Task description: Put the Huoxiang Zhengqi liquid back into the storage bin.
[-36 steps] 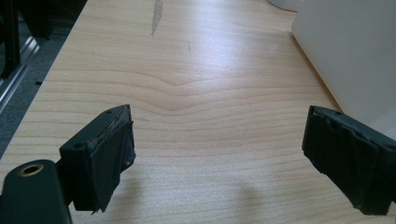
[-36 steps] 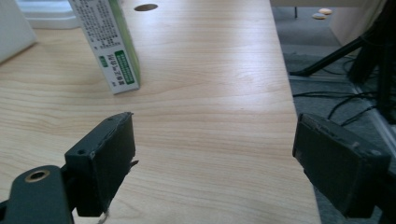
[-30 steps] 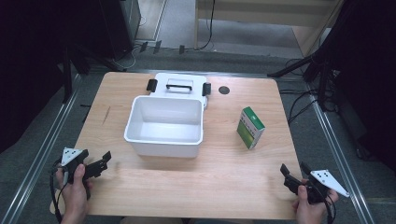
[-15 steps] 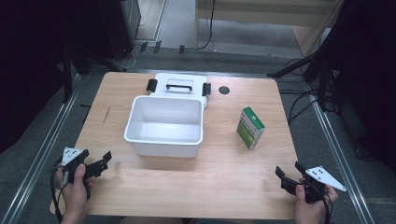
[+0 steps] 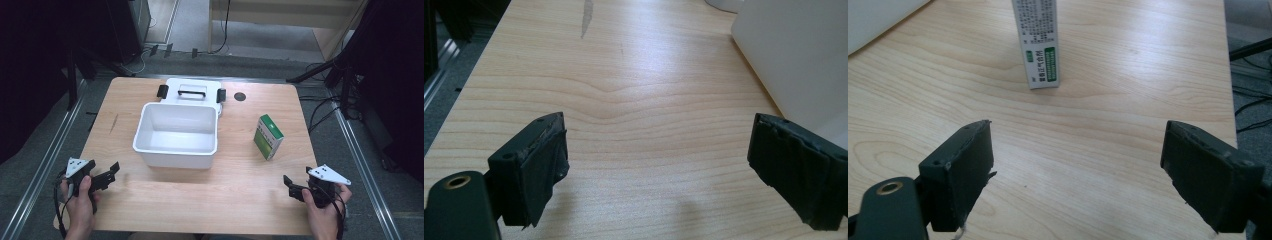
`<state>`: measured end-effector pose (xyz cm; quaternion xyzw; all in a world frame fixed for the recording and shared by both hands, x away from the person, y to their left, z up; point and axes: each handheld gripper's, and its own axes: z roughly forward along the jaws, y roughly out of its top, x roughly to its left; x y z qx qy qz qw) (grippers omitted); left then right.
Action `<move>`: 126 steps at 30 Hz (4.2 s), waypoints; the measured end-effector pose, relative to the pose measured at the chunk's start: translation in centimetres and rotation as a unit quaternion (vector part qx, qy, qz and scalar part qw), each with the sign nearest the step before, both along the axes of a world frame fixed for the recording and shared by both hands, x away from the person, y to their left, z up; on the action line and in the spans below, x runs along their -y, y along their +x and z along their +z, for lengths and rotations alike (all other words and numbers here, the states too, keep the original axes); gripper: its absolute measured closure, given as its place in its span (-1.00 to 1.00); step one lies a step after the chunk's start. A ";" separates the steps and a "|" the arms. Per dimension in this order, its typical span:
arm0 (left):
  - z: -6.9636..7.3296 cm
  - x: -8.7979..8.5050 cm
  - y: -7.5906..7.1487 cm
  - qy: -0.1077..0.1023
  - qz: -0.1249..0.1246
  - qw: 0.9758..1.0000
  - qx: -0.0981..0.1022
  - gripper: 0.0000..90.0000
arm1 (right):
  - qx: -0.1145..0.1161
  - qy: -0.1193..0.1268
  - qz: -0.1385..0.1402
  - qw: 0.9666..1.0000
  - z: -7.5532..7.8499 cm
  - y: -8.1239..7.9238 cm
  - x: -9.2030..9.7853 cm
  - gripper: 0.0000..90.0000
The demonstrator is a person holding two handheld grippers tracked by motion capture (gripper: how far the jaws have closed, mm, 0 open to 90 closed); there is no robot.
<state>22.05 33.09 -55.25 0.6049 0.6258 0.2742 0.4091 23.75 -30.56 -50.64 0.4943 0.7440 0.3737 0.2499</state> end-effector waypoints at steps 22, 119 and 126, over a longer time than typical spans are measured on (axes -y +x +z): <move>0.0 0.1 0.0 -0.002 -0.001 1.000 -0.004 -0.77 | -0.188 -0.072 -0.013 0.979 4.7 4.7 -1.4 -0.59; 0.0 0.0 0.2 -0.002 0.001 1.000 -0.014 -0.77 | -0.367 -0.213 0.055 0.904 9.7 19.3 -12.0 0.43; 0.0 0.1 0.1 -0.001 -0.001 1.000 -0.010 -0.77 | -0.340 -0.244 0.088 0.904 10.4 18.5 -12.0 0.43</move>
